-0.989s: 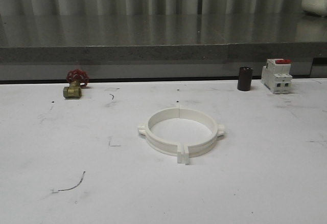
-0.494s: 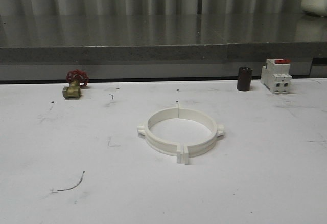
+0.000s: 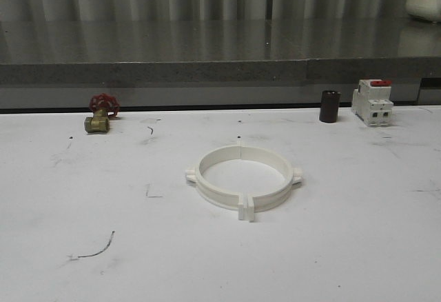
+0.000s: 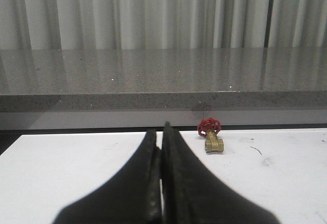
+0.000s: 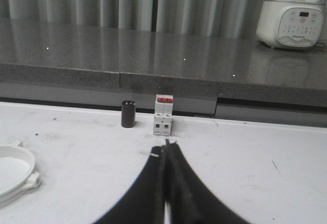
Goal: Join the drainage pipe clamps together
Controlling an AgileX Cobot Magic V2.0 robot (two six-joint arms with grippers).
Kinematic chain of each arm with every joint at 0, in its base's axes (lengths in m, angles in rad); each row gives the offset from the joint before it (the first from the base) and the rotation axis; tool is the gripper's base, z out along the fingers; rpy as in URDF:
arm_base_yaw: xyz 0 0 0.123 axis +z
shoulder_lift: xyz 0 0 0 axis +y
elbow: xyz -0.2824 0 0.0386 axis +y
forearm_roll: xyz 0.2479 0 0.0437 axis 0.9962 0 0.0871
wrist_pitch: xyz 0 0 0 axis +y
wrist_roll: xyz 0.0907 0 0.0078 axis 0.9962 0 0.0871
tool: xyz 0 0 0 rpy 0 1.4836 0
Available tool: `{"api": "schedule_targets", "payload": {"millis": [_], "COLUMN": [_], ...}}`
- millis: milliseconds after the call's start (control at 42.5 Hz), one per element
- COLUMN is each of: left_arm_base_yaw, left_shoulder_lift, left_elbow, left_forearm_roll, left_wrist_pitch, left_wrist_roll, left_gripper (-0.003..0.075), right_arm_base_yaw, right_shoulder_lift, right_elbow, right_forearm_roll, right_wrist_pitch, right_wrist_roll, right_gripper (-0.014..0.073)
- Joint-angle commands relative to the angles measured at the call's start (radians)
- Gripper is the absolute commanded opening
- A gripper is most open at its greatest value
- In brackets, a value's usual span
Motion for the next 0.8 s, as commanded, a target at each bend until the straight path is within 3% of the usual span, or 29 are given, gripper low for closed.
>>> {"api": "schedule_targets", "payload": {"millis": [0, 424, 589, 777], "left_arm_base_yaw": [-0.001, -0.001, -0.001, -0.001], "left_shoulder_lift": [-0.01, -0.01, -0.01, -0.01], "left_elbow": [0.024, 0.024, 0.024, 0.024], "left_forearm_roll": [-0.011, -0.011, -0.011, -0.011], "left_wrist_pitch": [-0.077, -0.077, -0.077, -0.077], "left_wrist_roll": [-0.003, -0.003, -0.003, -0.003], "left_gripper": [-0.002, -0.002, -0.002, -0.002], "right_arm_base_yaw": [-0.016, -0.017, -0.017, -0.017], "right_shoulder_lift": [-0.017, -0.016, -0.017, -0.017], "right_elbow": [0.001, 0.003, 0.003, 0.003], "right_forearm_roll": [0.0, 0.001, 0.197, 0.217], "right_wrist_pitch": [-0.142, -0.155, -0.121, -0.103], "right_wrist_roll": [-0.007, -0.007, -0.046, -0.112], "right_gripper": [-0.0068, -0.0068, -0.0068, -0.0068]}}
